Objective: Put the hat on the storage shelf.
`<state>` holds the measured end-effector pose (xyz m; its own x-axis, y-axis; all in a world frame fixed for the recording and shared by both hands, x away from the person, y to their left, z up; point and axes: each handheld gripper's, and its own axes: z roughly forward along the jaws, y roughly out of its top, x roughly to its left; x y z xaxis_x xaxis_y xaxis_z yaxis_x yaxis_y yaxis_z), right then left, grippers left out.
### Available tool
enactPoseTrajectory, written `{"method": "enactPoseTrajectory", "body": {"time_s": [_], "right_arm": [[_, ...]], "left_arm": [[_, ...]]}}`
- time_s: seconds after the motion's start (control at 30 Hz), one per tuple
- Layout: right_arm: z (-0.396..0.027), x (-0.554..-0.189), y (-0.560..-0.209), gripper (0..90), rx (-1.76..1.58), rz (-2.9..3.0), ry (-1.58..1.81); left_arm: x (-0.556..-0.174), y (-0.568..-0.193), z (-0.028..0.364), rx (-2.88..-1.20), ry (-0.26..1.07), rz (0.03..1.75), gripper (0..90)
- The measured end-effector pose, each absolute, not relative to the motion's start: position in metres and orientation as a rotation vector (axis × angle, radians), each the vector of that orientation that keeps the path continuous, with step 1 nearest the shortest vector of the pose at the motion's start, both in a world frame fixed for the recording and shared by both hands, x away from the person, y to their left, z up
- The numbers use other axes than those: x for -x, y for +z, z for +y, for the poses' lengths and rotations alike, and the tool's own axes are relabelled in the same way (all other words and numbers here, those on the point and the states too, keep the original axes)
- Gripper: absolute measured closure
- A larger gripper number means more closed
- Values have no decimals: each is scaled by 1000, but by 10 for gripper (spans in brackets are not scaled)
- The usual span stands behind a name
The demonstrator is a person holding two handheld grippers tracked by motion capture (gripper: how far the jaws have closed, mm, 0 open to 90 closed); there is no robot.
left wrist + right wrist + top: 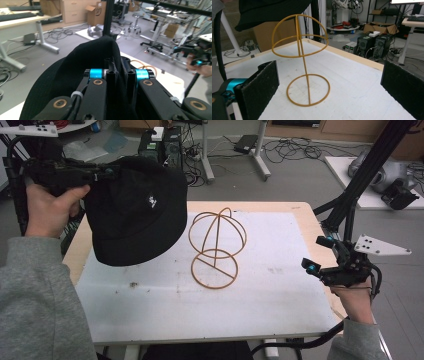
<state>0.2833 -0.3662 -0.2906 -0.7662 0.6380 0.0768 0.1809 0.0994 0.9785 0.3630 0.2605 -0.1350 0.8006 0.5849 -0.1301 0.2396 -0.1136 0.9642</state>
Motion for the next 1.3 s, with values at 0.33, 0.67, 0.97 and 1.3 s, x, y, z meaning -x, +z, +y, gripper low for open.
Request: {"method": "enactPoseTrajectory", "body": {"time_s": [0.33,0.67,0.97,1.3], "right_arm": [[-368,-283,-288,9,-788,2018,1718],[-375,-279,-284,9,-783,1989,1731],[-378,-276,-281,9,-774,1981,1735],[-380,-274,-280,9,-772,1964,1757]], "left_arm": [[-356,-114,240,-1676,305,574,849],[-356,-102,196,-1724,269,489,850],[-363,-104,152,-1763,226,425,849],[-374,-122,113,-1796,206,412,850]]}}
